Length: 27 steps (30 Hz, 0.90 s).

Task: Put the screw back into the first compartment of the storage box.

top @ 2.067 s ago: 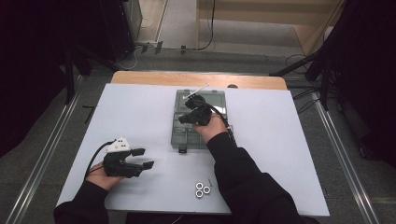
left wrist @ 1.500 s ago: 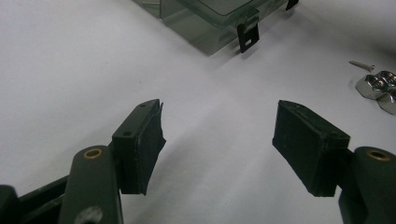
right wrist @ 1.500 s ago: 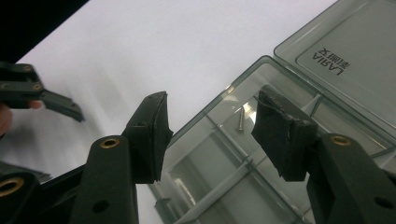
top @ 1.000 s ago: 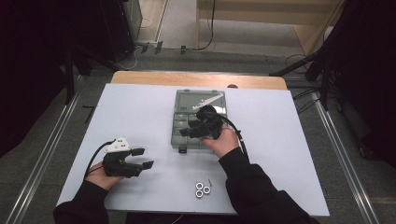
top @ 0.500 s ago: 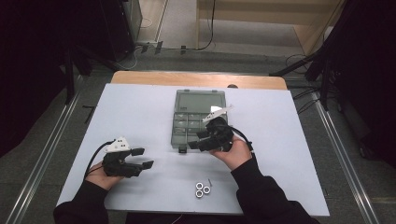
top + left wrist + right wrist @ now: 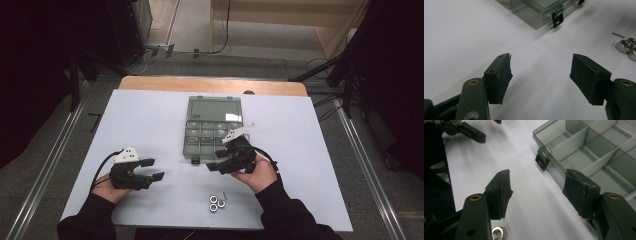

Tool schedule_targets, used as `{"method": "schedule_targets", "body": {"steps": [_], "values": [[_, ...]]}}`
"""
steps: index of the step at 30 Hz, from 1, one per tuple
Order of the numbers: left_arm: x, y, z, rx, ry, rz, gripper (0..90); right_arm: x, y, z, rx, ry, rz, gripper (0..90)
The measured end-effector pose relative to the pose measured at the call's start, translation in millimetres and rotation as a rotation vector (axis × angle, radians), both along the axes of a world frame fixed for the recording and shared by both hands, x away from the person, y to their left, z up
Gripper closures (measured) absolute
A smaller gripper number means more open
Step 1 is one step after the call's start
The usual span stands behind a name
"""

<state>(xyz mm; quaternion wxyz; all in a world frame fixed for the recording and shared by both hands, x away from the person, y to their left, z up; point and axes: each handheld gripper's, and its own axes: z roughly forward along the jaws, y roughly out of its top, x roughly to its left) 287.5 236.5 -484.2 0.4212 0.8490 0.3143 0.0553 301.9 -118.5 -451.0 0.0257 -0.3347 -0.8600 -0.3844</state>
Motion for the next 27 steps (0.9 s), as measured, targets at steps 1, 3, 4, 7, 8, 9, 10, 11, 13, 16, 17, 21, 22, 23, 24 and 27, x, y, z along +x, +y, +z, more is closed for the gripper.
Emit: {"method": "schedule_targets", "body": {"steps": [1, 3, 4, 7, 8, 9, 10, 11, 13, 16, 17, 21, 22, 23, 24, 27], "values": [[-0.1, 0.1, 0.1, -0.002, 0.001, 0.001, 32.8, -1.7, -1.4, -0.5, -0.001, 0.005, -0.003, 39.4], [-0.1, 0.1, 0.0, -0.004, -0.001, 0.003, 32.8, -3.0, -2.7, -1.0, 0.000, 0.006, -0.004, 39.5], [-0.1, 0.1, 0.0, -0.005, -0.001, 0.003, 32.8, -4.3, -4.0, -1.8, 0.000, 0.006, -0.003, 39.5], [0.2, 0.1, 0.0, -0.003, 0.001, 0.003, 32.8, -9.5, -7.3, -4.8, -0.005, 0.018, 0.001, 40.8], [0.1, 0.0, 0.0, -0.003, 0.000, 0.003, 32.8, -9.5, -7.3, -4.8, -0.005, 0.018, 0.001, 40.8], [0.0, 0.0, 0.3, -0.002, -0.002, 0.002, 32.8, -12.5, -8.6, -5.4, -0.012, 0.023, -0.002, 40.8], [-0.1, 0.0, 0.5, -0.002, -0.001, 0.001, 32.8, -13.9, -9.4, -6.0, -0.011, 0.019, -0.001, 40.8], [-0.1, 0.0, 0.6, -0.002, -0.003, 0.001, 32.8, -13.9, -9.4, -6.0, -0.011, 0.019, -0.001, 40.8], [-0.1, 0.1, 0.5, 0.001, -0.002, 0.000, 32.8, -16.2, -11.2, -7.0, -0.012, 0.021, -0.001, 40.6], [0.0, -0.1, 0.4, 0.004, -0.003, -0.001, 32.8, -20.2, -14.8, -9.3, -0.015, 0.026, -0.006, 40.5], [0.0, -0.1, 0.4, 0.003, -0.003, -0.002, 32.8, -21.8, -16.9, -11.6, -0.018, 0.038, -0.010, 40.6], [0.2, 0.0, 0.2, 0.003, -0.002, -0.001, 32.8, -24.9, -18.8, -15.3, -0.028, 0.044, -0.015, 41.0], [0.2, 0.0, 0.2, 0.004, -0.002, -0.002, 32.8, -25.8, -19.2, -16.5, -0.034, 0.049, -0.016, 41.4], [0.2, 0.1, 0.4, 0.005, -0.001, -0.002, 32.8, -27.7, -19.1, -19.0, -0.045, 0.048, -0.014, 42.1], [0.2, 0.0, 0.3, 0.006, -0.001, -0.002, 32.8, -27.7, -19.1, -19.0, -0.045, 0.048, -0.014, 42.1], [0.1, -0.2, 0.3, 0.004, -0.002, -0.004, 32.8, -31.2, -18.5, -22.6, -0.050, 0.057, -0.015, 42.7]]}}
